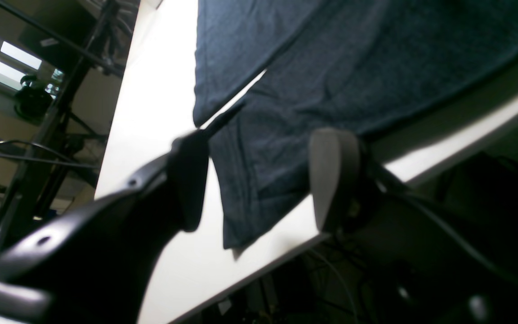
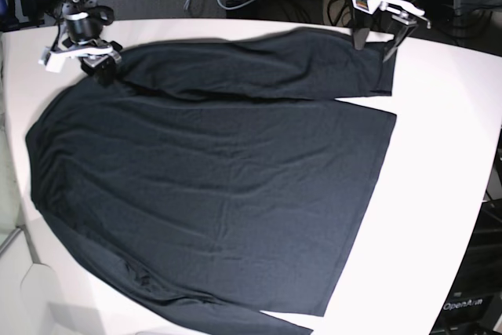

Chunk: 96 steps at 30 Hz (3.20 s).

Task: Fold the T-shirt properly
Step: 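Grasp the shirt's shoulder corner with the right gripper, then grasp the shirt's other shoulder corner with the left gripper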

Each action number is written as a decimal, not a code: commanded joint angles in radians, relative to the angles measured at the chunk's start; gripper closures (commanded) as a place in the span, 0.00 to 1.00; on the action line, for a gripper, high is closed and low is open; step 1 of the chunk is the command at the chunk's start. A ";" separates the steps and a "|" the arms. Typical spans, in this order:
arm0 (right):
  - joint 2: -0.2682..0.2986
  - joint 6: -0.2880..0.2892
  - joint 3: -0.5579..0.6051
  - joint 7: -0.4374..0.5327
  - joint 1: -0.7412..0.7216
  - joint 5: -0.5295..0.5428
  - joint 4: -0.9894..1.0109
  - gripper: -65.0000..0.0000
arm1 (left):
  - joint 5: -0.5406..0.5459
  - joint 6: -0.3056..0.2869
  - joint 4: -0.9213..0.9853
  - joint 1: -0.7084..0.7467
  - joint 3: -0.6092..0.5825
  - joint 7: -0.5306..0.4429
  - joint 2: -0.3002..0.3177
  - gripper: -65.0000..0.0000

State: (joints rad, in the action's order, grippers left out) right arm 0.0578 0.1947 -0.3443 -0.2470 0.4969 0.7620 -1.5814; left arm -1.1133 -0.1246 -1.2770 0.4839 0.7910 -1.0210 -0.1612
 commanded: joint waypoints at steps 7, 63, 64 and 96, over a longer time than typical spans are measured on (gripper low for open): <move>0.006 0.004 0.000 -0.010 -0.011 0.014 -0.006 0.54 | -0.008 -0.002 -0.005 0.011 0.003 0.009 0.004 0.46; -0.022 0.004 -0.132 -0.094 -0.010 0.007 -0.006 1.00 | 0.114 -0.329 -0.046 0.037 -0.023 0.081 0.004 0.52; -0.023 0.004 -0.132 -0.094 -0.010 0.007 -0.006 1.00 | 0.115 -0.350 -0.063 0.037 -0.023 0.104 0.004 0.52; -0.042 0.004 -0.132 -0.093 -0.016 0.006 -0.006 1.00 | 0.988 -0.379 -0.048 0.132 -0.252 0.436 0.004 0.52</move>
State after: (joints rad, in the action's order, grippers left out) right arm 0.0109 0.1947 -0.4728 -0.3481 0.4770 0.7597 -1.5749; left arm -0.1295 -0.5011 -1.3102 0.6022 0.5373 -0.5556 -0.1585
